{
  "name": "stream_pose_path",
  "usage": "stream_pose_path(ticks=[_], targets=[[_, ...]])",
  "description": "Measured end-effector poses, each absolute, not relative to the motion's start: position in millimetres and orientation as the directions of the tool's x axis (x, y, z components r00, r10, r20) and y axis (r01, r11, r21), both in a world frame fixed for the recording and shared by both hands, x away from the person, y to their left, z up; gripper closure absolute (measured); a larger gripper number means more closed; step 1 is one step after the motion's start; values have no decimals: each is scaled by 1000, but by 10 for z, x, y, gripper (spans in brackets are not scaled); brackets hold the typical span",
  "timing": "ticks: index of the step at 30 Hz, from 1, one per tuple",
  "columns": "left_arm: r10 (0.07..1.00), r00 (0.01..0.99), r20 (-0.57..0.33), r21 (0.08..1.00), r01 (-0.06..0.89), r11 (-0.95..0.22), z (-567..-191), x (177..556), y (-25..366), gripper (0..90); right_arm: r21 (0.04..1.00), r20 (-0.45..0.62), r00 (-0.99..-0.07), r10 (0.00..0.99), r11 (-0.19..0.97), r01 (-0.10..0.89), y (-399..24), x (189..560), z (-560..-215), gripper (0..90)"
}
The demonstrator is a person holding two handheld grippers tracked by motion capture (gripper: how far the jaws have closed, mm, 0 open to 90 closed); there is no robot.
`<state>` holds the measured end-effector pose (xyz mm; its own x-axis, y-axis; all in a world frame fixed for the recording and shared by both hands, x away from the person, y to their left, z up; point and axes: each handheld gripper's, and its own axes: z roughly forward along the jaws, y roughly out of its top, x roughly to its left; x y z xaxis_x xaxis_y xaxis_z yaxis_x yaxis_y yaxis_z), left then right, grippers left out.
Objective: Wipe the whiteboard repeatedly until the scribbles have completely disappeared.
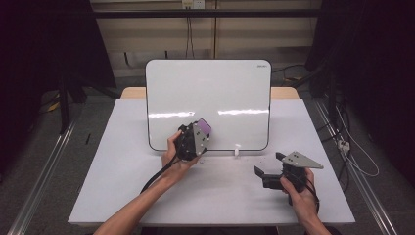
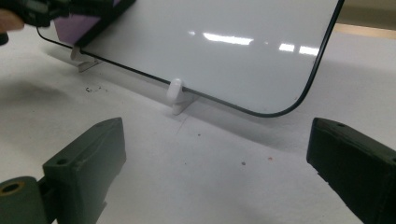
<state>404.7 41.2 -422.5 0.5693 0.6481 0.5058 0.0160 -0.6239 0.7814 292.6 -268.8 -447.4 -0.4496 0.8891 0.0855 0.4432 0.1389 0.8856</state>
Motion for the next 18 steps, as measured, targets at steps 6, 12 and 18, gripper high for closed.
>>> stream_pose_path(ticks=[6, 12, 18], targets=[[770, 481, 420, 848, 94, -522, -3975, 4311, 812, 412, 886, 88, -450, 889, 136, 443, -2698, 2922, -4474, 41], [838, 411, 360, 884, 137, -447, -3869, 4426, 1126, 412, 883, 88, -446, 890, 137, 448, -2683, 2925, -4480, 42], [856, 417, 307, 902, 161, -402, -3844, 4419, 1200, 412, 884, 70, -443, 894, 150, 442, -2666, 2929, -4482, 43]])
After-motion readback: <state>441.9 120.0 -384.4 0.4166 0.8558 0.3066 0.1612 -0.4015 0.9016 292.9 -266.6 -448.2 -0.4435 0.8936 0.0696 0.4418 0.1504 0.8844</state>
